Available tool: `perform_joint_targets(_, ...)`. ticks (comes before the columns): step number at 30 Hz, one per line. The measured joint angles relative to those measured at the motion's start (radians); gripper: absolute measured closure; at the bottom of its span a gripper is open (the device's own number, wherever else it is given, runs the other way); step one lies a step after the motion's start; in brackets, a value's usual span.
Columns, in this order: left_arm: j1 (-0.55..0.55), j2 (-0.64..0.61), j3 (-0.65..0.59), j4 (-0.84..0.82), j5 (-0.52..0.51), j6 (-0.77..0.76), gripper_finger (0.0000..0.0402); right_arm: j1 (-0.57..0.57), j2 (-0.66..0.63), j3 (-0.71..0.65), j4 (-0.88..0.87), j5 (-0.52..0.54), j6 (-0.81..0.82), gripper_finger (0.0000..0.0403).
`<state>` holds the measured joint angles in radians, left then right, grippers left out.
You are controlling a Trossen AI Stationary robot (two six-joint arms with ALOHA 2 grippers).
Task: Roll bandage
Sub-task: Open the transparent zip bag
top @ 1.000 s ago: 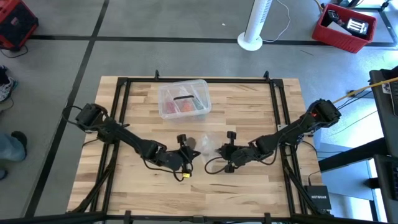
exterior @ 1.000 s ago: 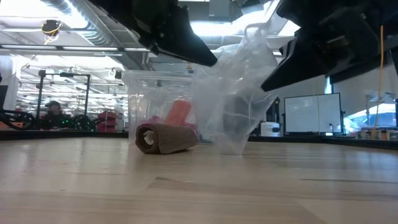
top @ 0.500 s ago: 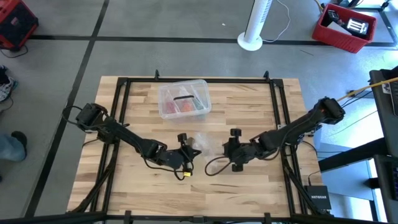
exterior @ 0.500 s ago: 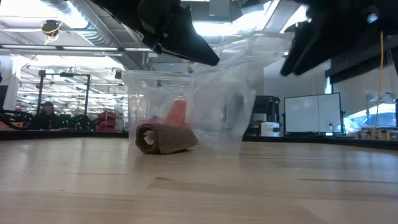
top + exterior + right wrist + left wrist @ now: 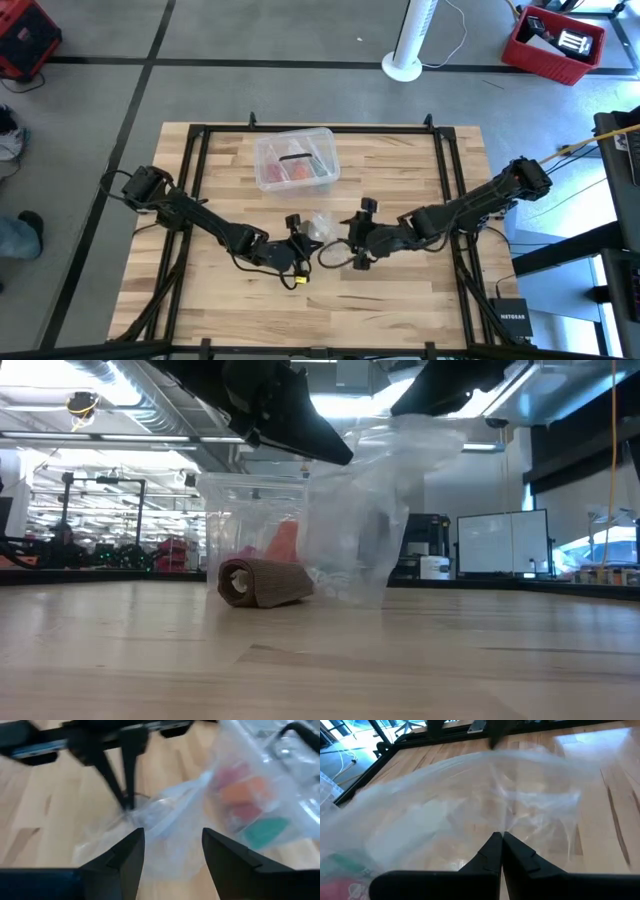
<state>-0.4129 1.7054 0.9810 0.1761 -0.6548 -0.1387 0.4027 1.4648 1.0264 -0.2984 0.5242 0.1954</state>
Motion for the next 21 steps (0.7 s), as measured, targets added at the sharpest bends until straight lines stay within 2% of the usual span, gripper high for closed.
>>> perform_joint_targets(11, 0.000, 0.000, 0.000, 0.000, 0.000, 0.008, 0.0401, 0.003, 0.011, 0.000, -0.065, -0.039, 0.032, 0.0200)
perform_joint_targets(17, 0.000, 0.000, 0.000, 0.000, 0.000, -0.002, 0.0401, 0.018, -0.009, 0.038, -0.141, -0.140, 0.046, 0.0201)
perform_joint_targets(21, 0.002, 0.000, 0.000, 0.000, 0.000, -0.003, 0.0401, 0.032, -0.001, 0.039, -0.119, -0.136, 0.059, 0.0201)
